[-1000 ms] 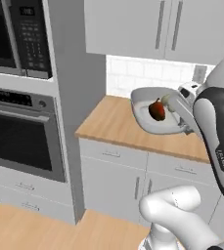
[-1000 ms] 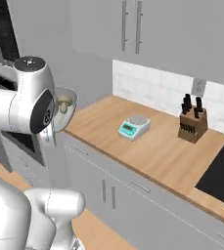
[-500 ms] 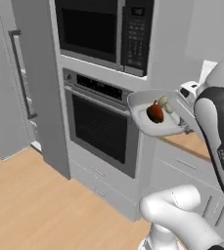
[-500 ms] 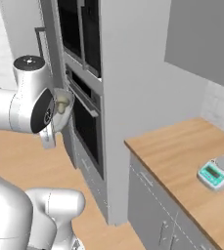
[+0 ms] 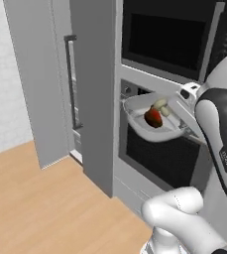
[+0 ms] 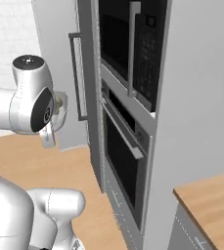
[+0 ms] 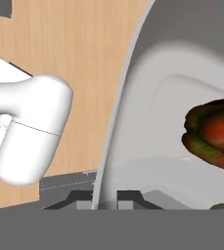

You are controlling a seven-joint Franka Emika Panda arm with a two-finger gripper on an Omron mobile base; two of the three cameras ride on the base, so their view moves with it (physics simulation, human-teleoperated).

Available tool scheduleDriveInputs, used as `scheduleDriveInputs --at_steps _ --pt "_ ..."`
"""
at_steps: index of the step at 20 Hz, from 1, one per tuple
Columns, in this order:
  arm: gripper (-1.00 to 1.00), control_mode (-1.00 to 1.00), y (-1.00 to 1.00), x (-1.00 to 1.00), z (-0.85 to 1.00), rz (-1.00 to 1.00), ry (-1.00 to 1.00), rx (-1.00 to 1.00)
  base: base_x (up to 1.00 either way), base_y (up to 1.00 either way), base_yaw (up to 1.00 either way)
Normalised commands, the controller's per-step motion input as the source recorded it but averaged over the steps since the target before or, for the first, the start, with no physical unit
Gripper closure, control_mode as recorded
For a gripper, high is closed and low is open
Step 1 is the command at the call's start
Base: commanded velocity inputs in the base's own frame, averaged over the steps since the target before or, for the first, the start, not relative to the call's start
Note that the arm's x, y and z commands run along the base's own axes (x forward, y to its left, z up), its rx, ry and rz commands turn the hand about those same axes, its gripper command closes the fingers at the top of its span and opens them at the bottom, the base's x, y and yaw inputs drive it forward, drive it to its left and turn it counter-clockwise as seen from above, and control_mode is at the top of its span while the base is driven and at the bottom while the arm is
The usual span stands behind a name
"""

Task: Take the meat container that has the chicken drumstick and place it on the second highest rack of the freezer. Then take the vegetable container that has the bell pepper and mushroom and place it on the highest rack of the freezer.

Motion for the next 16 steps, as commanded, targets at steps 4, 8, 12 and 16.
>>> scheduleDriveInputs --at_steps 4,8,12,16 --pt "1.00 1.00 0.00 0.00 0.00 0.00 0.00 0.00 1.00 0.96 0.03" --pt "1.00 1.00 0.00 0.00 0.00 0.00 0.00 0.00 1.00 1.00 -0.04" --pt "1.00 1.00 0.00 0.00 0.00 0.00 0.00 0.00 1.00 1.00 -0.22" --pt "1.00 1.00 0.00 0.00 0.00 0.00 0.00 0.00 1.00 1.00 -0.40"
